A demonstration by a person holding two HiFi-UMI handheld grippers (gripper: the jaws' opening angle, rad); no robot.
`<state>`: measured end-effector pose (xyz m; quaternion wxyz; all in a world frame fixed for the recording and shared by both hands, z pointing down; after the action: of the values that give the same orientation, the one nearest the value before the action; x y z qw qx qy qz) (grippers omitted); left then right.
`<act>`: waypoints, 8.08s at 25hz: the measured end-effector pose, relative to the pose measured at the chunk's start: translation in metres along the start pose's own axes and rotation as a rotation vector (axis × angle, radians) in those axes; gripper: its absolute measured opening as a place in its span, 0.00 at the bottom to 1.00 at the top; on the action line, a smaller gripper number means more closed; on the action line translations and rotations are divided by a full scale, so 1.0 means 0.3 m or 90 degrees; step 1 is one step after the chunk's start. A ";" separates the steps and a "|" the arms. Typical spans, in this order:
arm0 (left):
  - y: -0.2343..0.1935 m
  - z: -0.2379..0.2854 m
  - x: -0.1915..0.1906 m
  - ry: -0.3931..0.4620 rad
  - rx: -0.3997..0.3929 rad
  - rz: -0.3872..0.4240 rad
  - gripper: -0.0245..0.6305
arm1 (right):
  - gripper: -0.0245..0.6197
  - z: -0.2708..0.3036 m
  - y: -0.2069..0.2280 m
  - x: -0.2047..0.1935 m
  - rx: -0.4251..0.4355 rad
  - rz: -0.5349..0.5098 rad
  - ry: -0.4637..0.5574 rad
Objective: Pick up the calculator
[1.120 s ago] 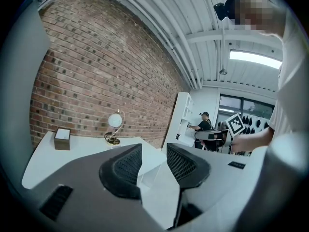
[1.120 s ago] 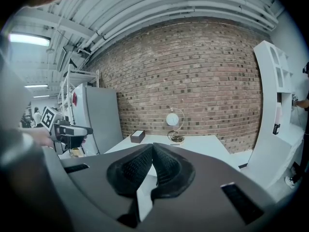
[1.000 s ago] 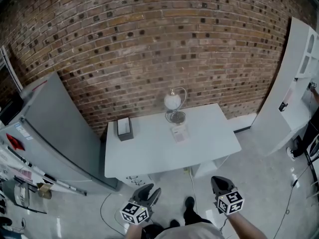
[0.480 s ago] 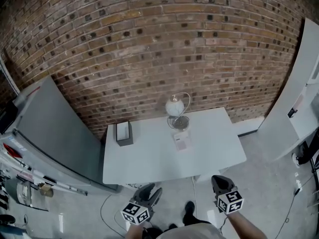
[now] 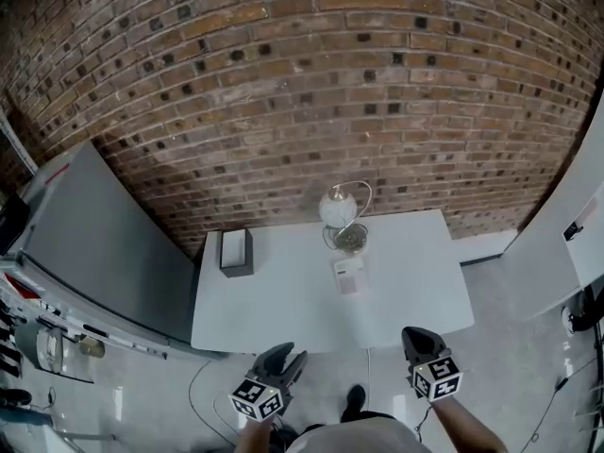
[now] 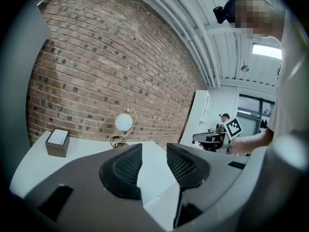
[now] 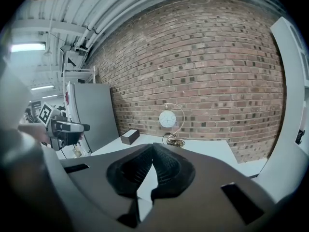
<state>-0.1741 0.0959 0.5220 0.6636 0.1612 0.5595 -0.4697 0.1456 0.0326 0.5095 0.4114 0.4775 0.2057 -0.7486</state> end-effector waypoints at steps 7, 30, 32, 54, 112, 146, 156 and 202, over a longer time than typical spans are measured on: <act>-0.017 0.112 0.055 -0.002 0.036 0.002 0.29 | 0.06 0.108 0.125 0.055 0.037 -0.013 0.002; -0.205 0.439 0.163 -0.029 -0.007 0.004 0.29 | 0.06 0.333 0.344 0.171 0.002 -0.005 0.012; -0.243 0.475 0.168 -0.035 -0.022 0.002 0.29 | 0.06 0.365 0.349 0.181 -0.007 -0.004 0.009; -0.673 0.954 0.156 -0.137 -0.157 0.046 0.29 | 0.06 0.726 0.417 0.181 -0.101 0.047 -0.047; -0.909 1.546 -0.413 -0.509 -0.364 -0.198 0.18 | 0.06 0.872 0.468 -0.072 -0.149 0.178 -0.176; -0.616 0.944 -0.096 -0.187 -0.167 -0.442 0.19 | 0.06 0.534 0.340 0.068 -0.043 0.050 -0.084; -0.440 0.693 -0.063 -0.080 -0.081 -0.485 0.19 | 0.06 0.387 0.359 0.078 0.003 0.014 -0.037; -0.507 0.167 -0.003 0.053 -0.078 -0.466 0.18 | 0.05 0.362 -0.061 0.222 0.018 -0.096 0.070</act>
<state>-0.2669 -0.0177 0.5864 0.4365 -0.0709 0.6340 -0.6344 0.0579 -0.0608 0.4990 0.3351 0.5067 0.2524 -0.7532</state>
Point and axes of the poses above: the fingertips, and each gripper's own axes: z forward along the fingers, y to its right, x out of its top, the point moved 7 cm from there along -z, backward along the fingers, and after that the axes turned 6 degrees about -y, right-handed, at the moved point
